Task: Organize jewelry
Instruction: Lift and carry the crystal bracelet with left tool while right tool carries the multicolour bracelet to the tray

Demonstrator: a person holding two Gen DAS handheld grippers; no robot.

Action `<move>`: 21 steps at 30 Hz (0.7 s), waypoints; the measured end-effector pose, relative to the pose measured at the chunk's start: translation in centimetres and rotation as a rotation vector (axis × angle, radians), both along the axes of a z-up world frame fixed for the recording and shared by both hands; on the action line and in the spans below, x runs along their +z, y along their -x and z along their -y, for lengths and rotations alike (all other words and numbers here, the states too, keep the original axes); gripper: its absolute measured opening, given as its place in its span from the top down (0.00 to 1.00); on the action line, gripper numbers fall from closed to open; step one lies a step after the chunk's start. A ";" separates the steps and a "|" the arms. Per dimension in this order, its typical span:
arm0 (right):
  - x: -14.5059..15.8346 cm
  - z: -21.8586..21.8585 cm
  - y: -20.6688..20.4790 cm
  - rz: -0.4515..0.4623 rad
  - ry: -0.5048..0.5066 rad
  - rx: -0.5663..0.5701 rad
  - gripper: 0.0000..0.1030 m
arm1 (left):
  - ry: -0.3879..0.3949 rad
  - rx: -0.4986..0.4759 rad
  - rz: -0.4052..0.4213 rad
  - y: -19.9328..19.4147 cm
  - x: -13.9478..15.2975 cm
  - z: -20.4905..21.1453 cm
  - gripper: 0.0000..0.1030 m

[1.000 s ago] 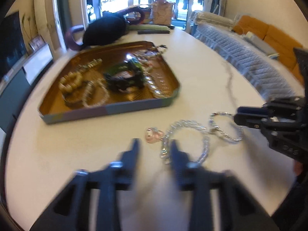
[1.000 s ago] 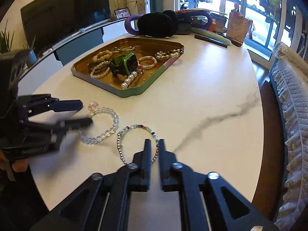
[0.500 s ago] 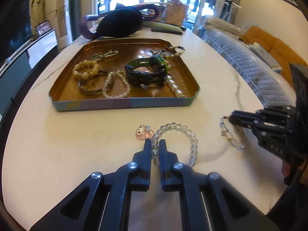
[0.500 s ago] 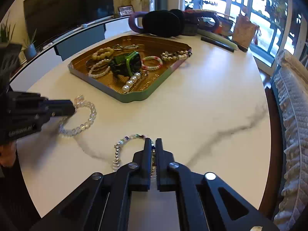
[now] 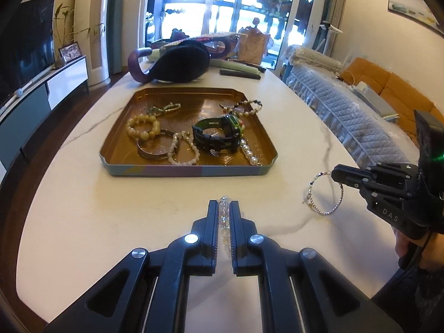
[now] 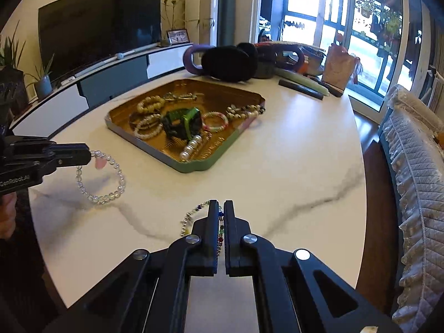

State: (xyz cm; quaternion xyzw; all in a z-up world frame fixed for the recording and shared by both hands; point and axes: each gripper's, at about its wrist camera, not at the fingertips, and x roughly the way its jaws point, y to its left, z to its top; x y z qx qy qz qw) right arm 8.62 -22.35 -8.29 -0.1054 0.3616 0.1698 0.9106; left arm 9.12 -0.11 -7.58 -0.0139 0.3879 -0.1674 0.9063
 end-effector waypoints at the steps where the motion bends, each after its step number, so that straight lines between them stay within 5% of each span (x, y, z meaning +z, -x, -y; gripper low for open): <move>1: 0.3 -0.1 0.2 0.005 -0.001 0.004 0.98 | 0.002 -0.001 0.013 0.2 0.4 -0.1 0.92; 7: 2.3 -0.8 1.4 0.030 -0.078 0.008 0.98 | -0.005 0.002 0.094 2.0 3.0 -0.4 0.92; 21: 8.4 -4.8 1.1 0.181 -0.052 0.055 0.98 | -0.025 0.033 0.131 -0.2 6.8 -1.2 0.93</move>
